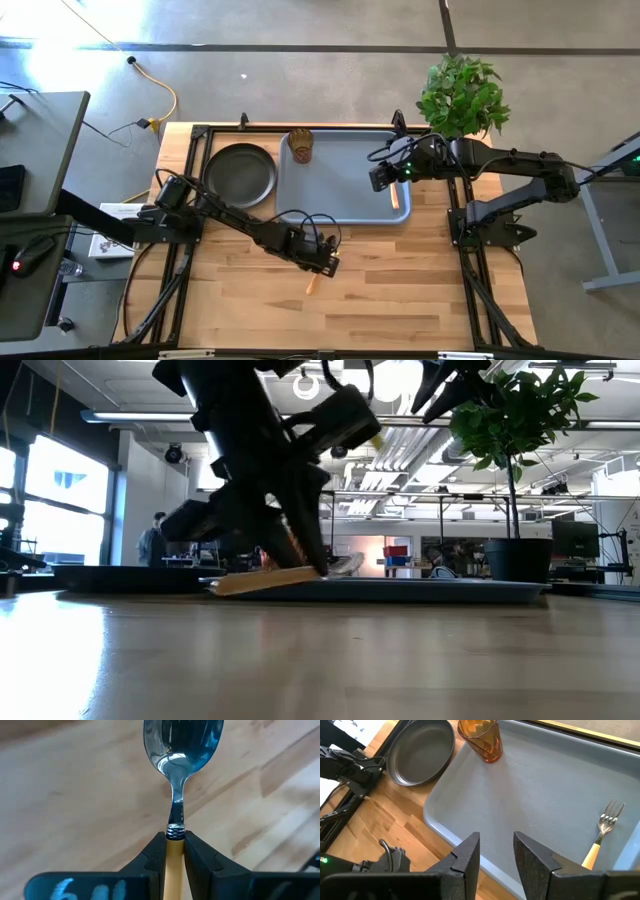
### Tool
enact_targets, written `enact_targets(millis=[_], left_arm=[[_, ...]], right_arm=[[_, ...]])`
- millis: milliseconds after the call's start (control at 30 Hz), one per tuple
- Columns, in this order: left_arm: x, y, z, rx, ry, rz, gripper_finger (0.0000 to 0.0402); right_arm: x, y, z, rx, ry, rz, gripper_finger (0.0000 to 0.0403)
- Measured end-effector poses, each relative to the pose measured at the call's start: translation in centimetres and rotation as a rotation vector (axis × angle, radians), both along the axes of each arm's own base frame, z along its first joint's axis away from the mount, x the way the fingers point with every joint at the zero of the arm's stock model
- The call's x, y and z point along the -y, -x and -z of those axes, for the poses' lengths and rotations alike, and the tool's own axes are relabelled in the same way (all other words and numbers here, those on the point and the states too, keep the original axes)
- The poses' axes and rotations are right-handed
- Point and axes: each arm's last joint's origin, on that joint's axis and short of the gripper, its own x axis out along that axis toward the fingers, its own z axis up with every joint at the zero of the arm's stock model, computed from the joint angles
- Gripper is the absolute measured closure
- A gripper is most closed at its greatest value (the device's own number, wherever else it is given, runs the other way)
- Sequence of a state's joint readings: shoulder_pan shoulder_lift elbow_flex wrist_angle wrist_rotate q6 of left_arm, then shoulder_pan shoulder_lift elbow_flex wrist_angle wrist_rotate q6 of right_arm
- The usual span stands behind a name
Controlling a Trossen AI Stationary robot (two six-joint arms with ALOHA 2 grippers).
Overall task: Pick and place plate/cup/fork/spoon on tray
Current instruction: Put the orange spoon on the gray serving tray
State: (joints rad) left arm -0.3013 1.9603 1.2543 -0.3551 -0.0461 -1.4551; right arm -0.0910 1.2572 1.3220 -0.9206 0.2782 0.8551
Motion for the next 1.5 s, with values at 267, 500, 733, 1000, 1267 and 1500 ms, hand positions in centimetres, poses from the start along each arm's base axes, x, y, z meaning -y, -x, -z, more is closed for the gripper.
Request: enact_targets(millis=[267,500,733,1000,1267,1500], left_arm=[[0.6,0.2,1.8,-0.074,0.04,-0.019,0.0362],[0.6,0.1,1.8,-0.067,0.041,-0.028,0.0361],[0.6,0.0,1.8,-0.061,0.051,-0.043,0.0339],[0.7,-0.2,1.8,-0.039,0.074,-0.048,0.0296],[0.9,-0.4,1.8,-0.037,0.142,-0.034,0.0283],[1.2,-1.0,1.3,0.034,0.187,-0.018,0.0282]], right_arm=[[0.0,0.1,0.1,-0.022,0.0,-0.011,0.0293],[0.0,0.3,0.2,-0.039,-0.001,-0.011,0.0293],[-0.1,0.3,0.3,-0.045,-0.002,-0.012,0.0293],[-0.1,0.3,0.3,-0.055,0.003,-0.023,0.0293],[-0.1,0.3,0.3,-0.056,0.005,-0.025,0.0293],[-0.1,0.3,0.3,-0.056,0.005,-0.025,0.0293]])
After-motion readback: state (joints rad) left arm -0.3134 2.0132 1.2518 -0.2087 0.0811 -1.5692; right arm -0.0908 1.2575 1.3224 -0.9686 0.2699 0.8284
